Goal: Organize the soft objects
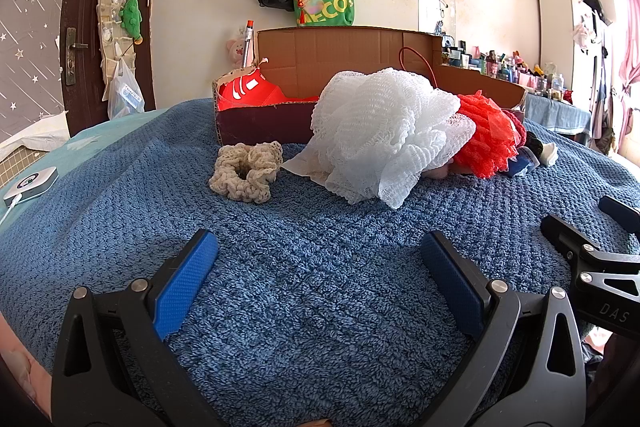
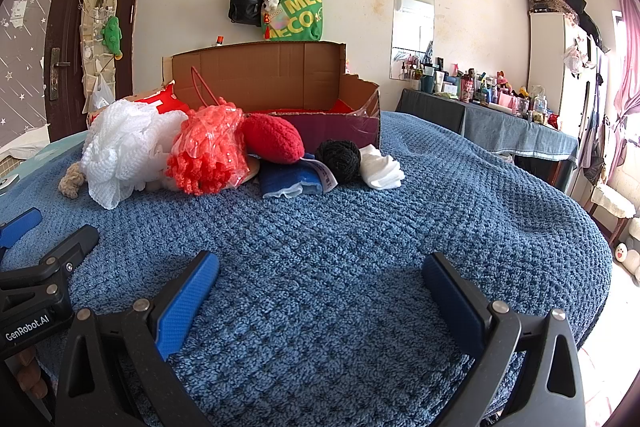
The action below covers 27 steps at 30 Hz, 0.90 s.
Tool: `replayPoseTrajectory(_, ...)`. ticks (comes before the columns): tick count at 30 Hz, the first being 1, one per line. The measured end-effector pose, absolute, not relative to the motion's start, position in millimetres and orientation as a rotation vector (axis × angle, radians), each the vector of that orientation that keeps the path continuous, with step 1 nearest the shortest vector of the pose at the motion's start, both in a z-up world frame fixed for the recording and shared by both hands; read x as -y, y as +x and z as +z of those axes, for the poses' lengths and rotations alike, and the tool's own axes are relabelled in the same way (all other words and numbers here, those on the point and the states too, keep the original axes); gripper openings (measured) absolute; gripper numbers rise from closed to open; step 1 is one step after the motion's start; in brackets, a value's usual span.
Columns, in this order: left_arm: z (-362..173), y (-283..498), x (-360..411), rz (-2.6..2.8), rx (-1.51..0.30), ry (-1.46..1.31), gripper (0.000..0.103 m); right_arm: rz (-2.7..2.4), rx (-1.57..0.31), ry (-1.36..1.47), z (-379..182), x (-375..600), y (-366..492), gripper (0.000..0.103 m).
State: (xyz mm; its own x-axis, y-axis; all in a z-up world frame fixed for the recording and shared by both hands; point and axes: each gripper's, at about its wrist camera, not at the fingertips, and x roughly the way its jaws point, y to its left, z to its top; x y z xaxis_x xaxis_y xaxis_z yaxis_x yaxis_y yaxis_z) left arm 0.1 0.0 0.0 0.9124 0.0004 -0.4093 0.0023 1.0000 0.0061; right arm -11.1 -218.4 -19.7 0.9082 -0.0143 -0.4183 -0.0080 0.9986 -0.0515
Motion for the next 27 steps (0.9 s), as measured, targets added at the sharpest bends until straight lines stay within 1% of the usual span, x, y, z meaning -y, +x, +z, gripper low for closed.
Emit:
replayPoseTrajectory(18, 1, 0, 0, 0.0, -0.42, 0.012, 0.103, 0.003, -0.434, -0.047, -19, 218, -12, 0.103)
replayPoseTrajectory(27, 20, -4, 2, -0.007, -0.383, 0.042, 0.103, 0.037, -0.448, -0.021, -9, 221, -7, 0.103)
